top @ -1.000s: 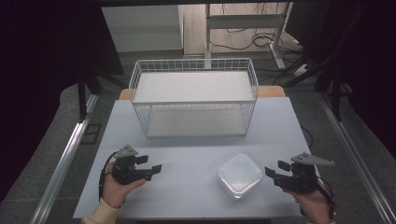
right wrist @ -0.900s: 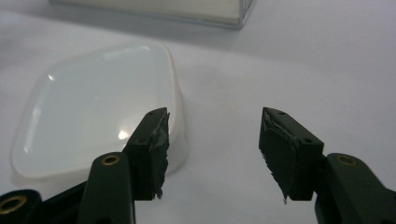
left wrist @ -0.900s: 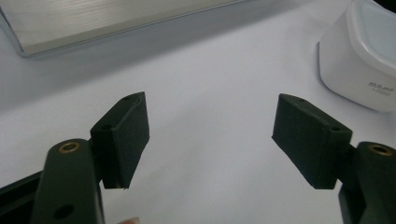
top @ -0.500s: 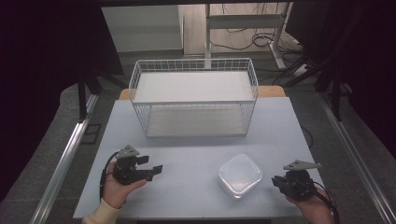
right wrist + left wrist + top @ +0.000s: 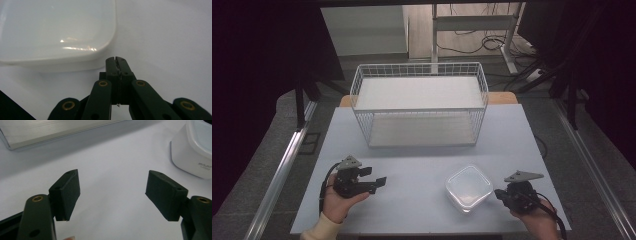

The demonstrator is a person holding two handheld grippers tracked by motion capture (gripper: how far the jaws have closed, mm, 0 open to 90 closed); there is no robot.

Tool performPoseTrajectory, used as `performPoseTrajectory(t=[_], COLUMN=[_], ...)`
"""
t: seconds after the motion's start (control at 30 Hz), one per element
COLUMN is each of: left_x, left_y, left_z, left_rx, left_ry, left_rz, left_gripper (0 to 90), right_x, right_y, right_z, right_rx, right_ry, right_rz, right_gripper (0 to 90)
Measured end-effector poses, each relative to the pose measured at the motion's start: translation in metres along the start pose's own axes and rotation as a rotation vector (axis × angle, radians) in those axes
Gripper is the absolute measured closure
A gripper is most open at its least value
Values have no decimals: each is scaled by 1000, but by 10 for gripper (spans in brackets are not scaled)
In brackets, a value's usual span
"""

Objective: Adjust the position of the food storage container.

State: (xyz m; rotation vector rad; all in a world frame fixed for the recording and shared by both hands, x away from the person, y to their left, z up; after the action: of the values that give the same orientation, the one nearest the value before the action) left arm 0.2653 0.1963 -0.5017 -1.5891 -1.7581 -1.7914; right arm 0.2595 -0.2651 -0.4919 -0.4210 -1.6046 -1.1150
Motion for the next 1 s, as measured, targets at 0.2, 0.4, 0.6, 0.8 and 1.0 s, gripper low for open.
performPoseTrajectory(t=[0.2,0.4,0.6,0.8,1.0], left_x=[-1,-2,-1,-2,-2], left_y=[0,-1,-1,-1,0], left_z=[1,1,2,2,1], left_rx=[1,1,3,3,3], left_ry=[1,3,3,4,4], left_rz=[1,6,5,5,4], left_gripper=[273,273,272,272,272], right_x=[-3,-6,-9,-10,-13], right_y=[7,13,19,24,29], right_z=[2,1,-3,-9,-10], right_rx=[-6,-8,-17,-35,-37], right_ry=[-10,-18,-22,-27,-33], right_rz=[-8,-10,-12,-21,-18], right_gripper=[892,892,892,892,892])
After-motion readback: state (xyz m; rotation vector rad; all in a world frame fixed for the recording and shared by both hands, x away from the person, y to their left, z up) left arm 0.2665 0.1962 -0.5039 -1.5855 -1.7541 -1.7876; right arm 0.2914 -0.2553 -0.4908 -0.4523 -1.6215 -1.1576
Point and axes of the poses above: each handheld gripper's, and its own axes: x roughly backward along the jaws, y roughly out of its top, z roughly to its left, the point moved 2 cm from there along -x, roughly forward along the jaws, and after that the axes turned 10 degrees about z, right-handed, at the moved point
